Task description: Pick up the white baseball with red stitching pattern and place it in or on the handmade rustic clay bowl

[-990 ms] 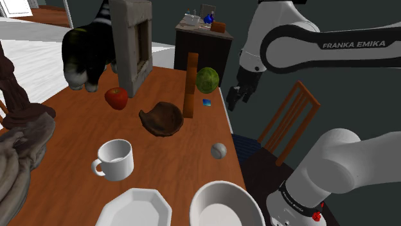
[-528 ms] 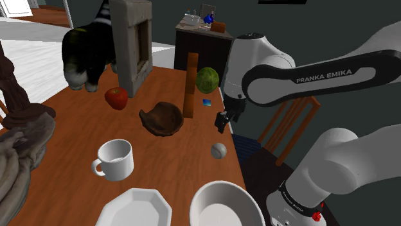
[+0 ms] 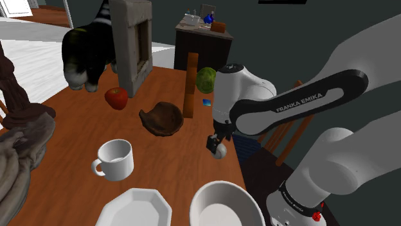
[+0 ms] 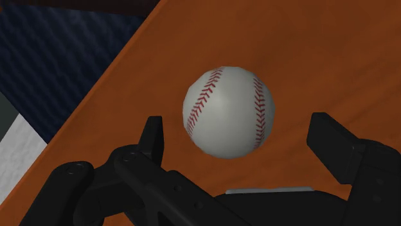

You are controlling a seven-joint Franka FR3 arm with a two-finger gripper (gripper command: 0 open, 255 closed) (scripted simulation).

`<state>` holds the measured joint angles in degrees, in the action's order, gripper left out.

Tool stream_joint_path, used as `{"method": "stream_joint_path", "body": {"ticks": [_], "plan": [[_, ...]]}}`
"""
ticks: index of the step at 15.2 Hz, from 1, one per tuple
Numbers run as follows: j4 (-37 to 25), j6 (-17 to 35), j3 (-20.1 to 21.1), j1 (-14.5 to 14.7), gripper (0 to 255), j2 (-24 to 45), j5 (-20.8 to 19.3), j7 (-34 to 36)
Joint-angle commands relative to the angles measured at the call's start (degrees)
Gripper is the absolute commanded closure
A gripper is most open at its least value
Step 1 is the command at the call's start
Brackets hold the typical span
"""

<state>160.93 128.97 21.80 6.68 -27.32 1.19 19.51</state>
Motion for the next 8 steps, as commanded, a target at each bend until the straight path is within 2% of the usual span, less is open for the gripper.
{"method": "stream_joint_path", "body": {"ticks": [1, 5, 8], "plan": [[0.7, 2.0, 0.4, -0.3, 0, 1.4, -0.4, 0.4], [2.4, 6.9, 1.0, -1.5, 0, 4.6, -1.5, 1.3], [2.4, 6.9, 1.0, -1.4, 0, 4.6, -1.5, 1.3]]}}
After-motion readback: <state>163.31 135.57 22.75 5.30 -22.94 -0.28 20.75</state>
